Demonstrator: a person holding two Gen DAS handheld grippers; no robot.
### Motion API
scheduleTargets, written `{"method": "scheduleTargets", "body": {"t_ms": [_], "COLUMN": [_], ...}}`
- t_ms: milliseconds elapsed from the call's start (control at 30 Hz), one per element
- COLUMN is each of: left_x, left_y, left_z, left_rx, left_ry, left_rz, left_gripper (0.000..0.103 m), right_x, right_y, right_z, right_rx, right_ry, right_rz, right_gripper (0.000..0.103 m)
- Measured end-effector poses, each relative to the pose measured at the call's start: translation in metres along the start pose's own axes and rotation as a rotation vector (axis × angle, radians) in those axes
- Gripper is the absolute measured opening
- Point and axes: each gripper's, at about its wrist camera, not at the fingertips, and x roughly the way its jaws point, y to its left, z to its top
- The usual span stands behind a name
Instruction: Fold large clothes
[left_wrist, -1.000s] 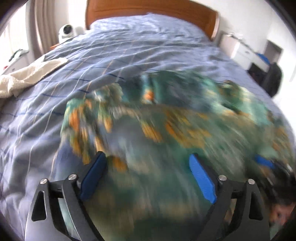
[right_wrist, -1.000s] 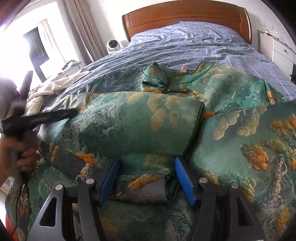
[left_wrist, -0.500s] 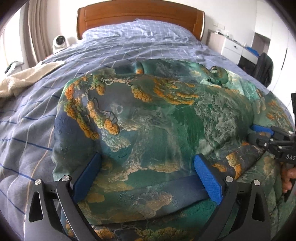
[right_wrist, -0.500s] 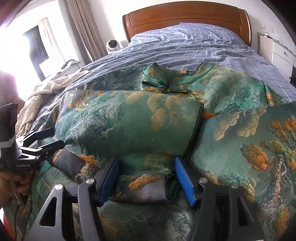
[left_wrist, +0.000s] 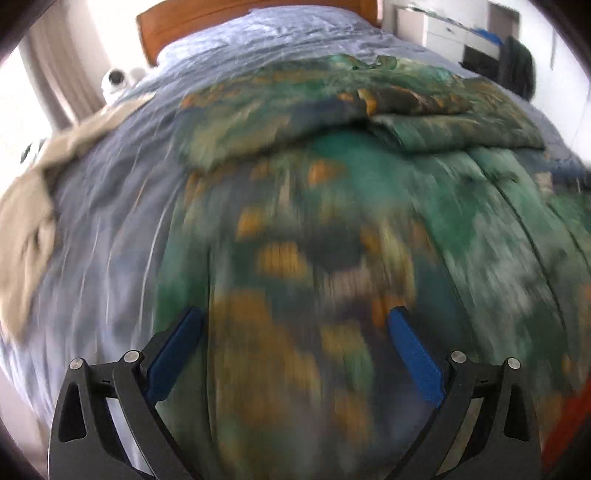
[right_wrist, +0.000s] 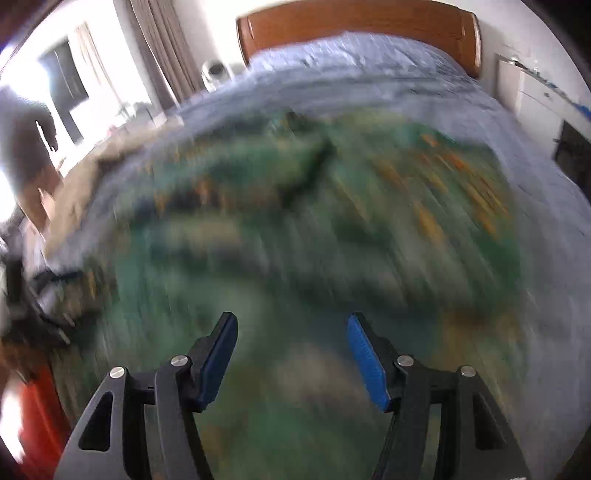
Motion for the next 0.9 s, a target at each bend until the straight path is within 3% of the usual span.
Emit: {"method": "scheduleTargets", "body": {"t_ms": [67, 233, 367, 500, 600, 700, 767, 800, 900], "left_x": [-0.013, -0.052, -0.083, -0.113, -0.106, -0.074, -0.051, -0.038, -0.018], "left_y": [0.007, 0.022, 0.051, 0.085, 0.103, 0.113, 0.113, 0.112, 0.102], "left_z": [-0.017, -0.04, -0.04, -0.027, -0.024, -0.034, -0.044, -0.047, -0.054], "left_rx": [-0.068, -0.142, -0.242, -0.302, -0.309, -0.326, -0.353, -0.359, -0.338], "left_ry": [0.025, 0.025, -0.014, -0.085, -0.067, -0.014, 0.002, 0.03, 0.082], "left_rz": [-0.033, -0.009, 0.033, 0.106, 0.115, 0.034, -0.111, -0.167, -0.238], "left_gripper": [0.1, 0.1, 0.1, 0.101, 0.102, 0.102, 0.102, 0.102, 0.102], "right_x": [-0.014, -0.065, -0.078, -0.085, -0.102, -0.112, -0.111, -0.109, -0.092], "right_y": [-0.011, -0.015, -0.014, -0.014, -0.027, -0.059, -0.085, -0.095, -0.12], "right_z": [-0.046, -0.114, -0.121, -0.106, -0.098, -0.098, -0.107, -0.111, -0.127], "right_rx": [0.02, 0.077, 0.128, 0.112, 0.139, 0.217, 0.284, 0.305, 0.376], "right_ry": [0.061, -0.006, -0.05, -0.073, -0.093, -0.076, -0.039, -0.016, 0.093], "right_rz": [-0.047, -0.135, -0.16, -0.165, -0.135, -0.123, -0.12, -0.098, 0.038], "right_gripper": [0.064, 0.064, 0.064, 0.064, 0.064, 0.071, 0.072, 0.072, 0.072]}}
